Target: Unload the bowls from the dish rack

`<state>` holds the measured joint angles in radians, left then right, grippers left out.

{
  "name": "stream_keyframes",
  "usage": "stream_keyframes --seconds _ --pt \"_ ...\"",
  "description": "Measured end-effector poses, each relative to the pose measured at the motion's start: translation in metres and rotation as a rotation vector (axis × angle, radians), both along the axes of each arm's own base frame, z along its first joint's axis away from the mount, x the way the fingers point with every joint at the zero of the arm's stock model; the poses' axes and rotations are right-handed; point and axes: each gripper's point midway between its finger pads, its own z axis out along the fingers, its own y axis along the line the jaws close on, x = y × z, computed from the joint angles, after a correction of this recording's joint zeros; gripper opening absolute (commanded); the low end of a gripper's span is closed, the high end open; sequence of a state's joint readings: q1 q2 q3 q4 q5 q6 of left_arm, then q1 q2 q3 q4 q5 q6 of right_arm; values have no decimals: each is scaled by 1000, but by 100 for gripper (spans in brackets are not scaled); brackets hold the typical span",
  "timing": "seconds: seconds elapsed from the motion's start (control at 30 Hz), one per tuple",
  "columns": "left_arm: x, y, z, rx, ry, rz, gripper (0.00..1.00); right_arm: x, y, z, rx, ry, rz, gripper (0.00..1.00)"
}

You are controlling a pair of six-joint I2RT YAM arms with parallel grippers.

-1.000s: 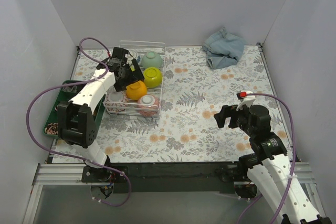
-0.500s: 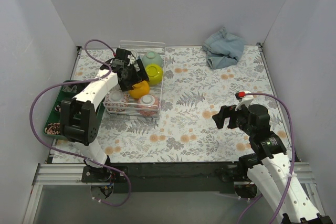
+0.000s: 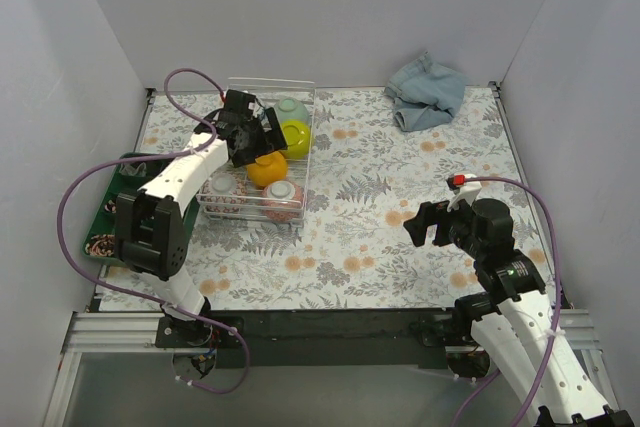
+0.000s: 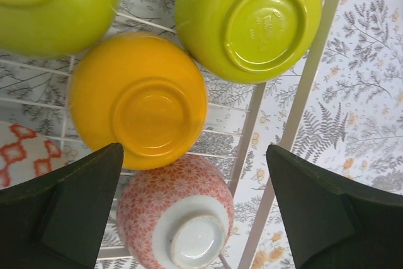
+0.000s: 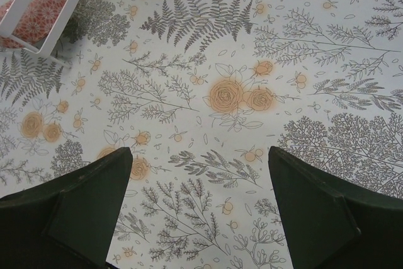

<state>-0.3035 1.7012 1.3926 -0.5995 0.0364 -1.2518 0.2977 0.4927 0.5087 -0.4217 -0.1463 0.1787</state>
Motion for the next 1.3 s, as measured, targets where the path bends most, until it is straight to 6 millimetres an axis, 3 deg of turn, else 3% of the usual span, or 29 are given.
stream_keyframes --seconds 0.2,0.43,0.57,0.83,1.03,1.2,1.3 --pt "10 16 14 100 -56 17 98 -1 1 -3 -2 16 9 97" --pt "16 13 25 170 -98 14 98 0 3 -9 -8 44 16 97" --pt "12 11 11 219 -64 10 98 -1 4 -9 -4 49 24 97" --pt "9 27 -31 334 38 27 98 -6 12 -12 16 77 72 97" --pt "9 30 -36 354 42 34 81 -9 17 -12 32 88 99 96" --pt "1 34 -29 356 22 27 49 -10 20 -11 42 91 112 96" --pt "-2 35 -26 360 17 16 40 -10 22 -11 52 93 121 96"
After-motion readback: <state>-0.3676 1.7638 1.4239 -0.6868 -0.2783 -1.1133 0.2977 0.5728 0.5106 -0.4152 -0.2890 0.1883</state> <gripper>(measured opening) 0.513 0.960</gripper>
